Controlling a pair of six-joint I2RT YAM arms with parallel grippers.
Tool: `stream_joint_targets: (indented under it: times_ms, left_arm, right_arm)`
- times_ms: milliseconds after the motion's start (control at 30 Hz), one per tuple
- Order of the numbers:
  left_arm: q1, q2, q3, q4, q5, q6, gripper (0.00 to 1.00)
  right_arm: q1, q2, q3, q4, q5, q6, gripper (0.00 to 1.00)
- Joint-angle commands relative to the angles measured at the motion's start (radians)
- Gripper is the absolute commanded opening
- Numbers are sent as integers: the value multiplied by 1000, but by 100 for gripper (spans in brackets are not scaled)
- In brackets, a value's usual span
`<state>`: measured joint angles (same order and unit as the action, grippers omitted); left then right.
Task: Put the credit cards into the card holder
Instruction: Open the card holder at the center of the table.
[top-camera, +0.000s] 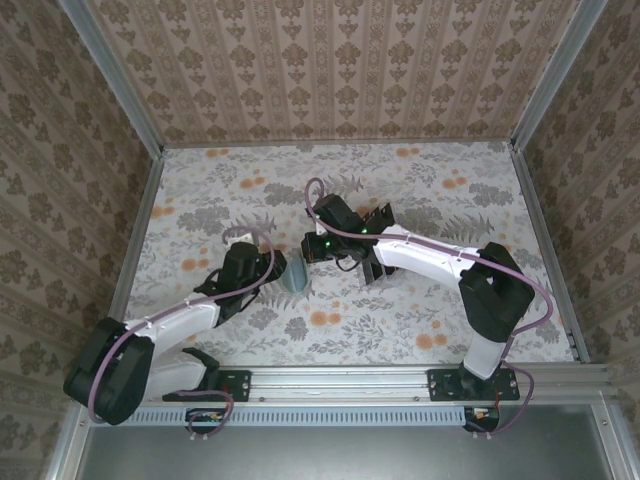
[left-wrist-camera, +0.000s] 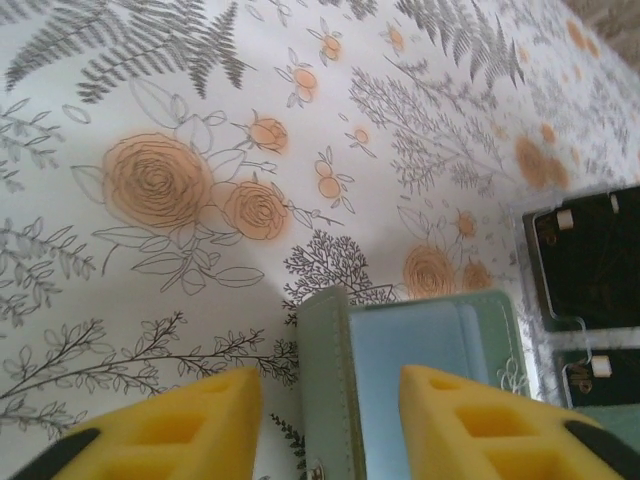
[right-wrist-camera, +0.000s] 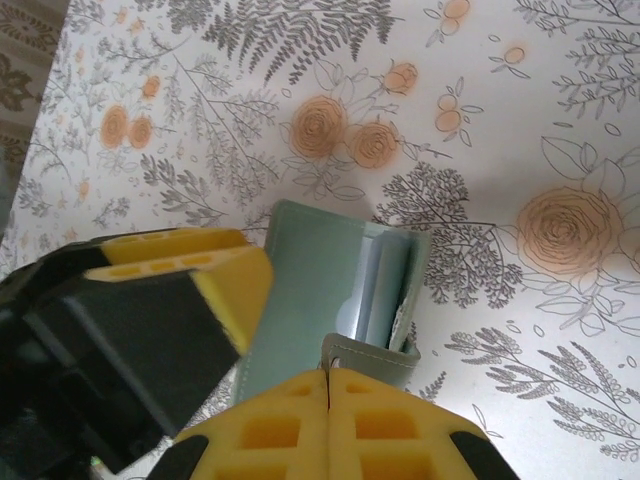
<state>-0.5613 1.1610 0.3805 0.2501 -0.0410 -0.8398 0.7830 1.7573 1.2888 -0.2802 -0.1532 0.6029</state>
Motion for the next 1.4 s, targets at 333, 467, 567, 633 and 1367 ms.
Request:
stream_joint_targets:
  times_ms: [333,467,567,633,1367]
  left_arm:
    - [-2,-13,-3,-118,-52,18,25]
    - [-2,-24,28,-127,-48,49,44]
    - [-2,-20,52,-130,-26,68,56]
    - [-1,-15,65,-126,-13,72,62]
    - [-29,53,115,-92,22,73,67]
  right_arm:
    - [-42,-2,-140,83,16,27,0]
    - [-41,-29,-141,96,-2,34,0]
    - [-38,-48,-123,87,-11,34,0]
    - [-36,-60,-112,83,-18,36,0]
    - [-10,-77,-63,67,-27,42,0]
